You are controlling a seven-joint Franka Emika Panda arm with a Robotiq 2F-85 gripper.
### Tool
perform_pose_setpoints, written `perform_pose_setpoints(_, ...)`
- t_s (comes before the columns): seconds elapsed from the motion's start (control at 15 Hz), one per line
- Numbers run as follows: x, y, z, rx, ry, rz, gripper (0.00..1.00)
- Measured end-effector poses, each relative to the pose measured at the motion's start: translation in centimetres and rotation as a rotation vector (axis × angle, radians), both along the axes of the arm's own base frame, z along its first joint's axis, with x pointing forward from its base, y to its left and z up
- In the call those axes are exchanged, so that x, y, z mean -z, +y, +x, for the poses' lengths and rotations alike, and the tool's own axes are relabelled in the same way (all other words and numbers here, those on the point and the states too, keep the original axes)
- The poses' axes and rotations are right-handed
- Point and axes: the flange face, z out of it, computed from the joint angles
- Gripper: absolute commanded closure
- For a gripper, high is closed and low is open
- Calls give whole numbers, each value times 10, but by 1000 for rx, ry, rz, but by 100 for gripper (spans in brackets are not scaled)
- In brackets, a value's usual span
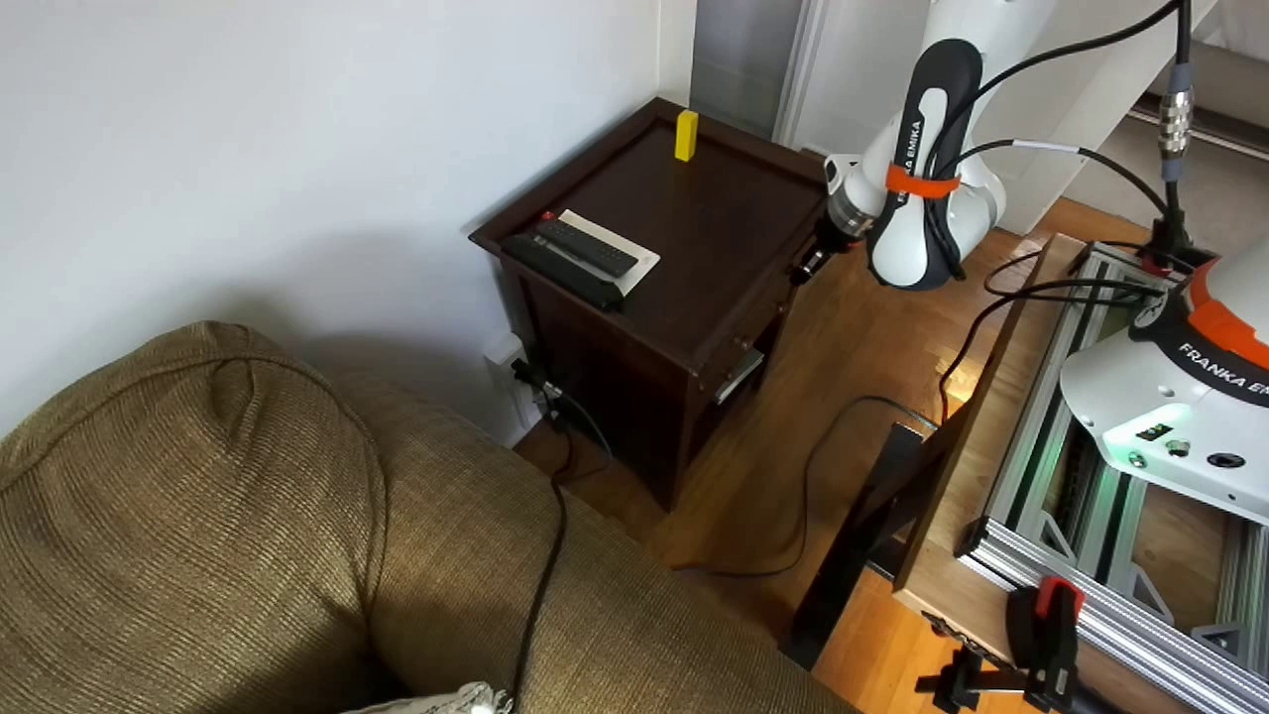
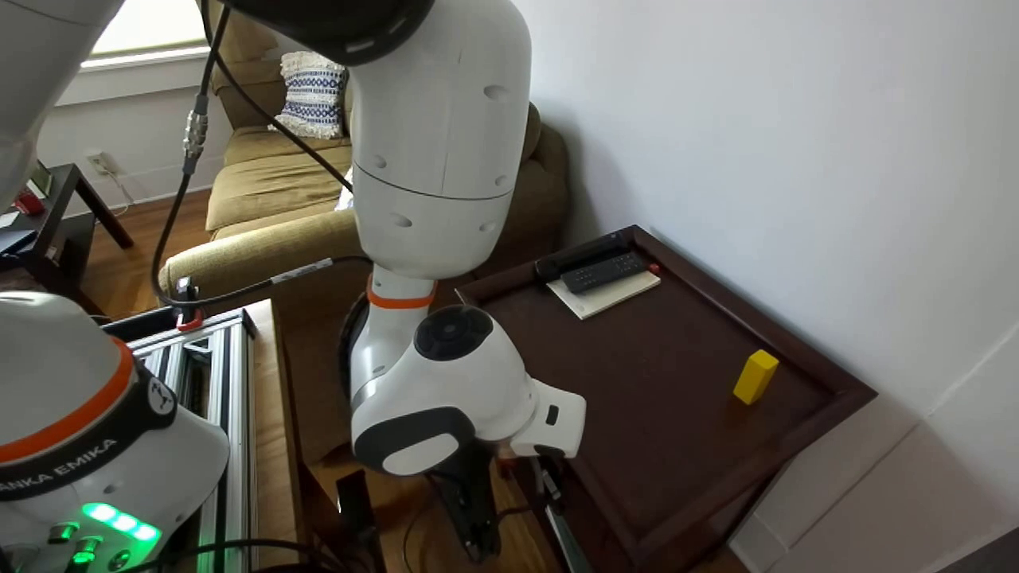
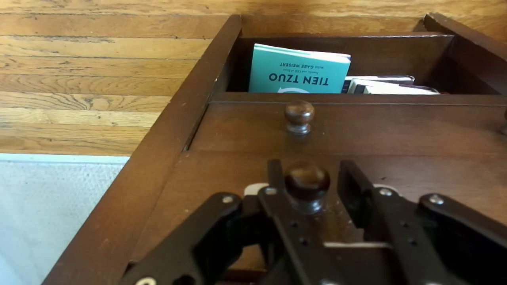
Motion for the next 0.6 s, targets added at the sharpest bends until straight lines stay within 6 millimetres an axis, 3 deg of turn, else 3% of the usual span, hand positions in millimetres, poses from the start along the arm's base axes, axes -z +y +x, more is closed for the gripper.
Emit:
perform_pose_setpoints(0.07, 1, -1, 0, 1, 1, -1, 94)
perform_pose_setpoints(0.6, 1, 0, 0, -5, 4, -8, 92)
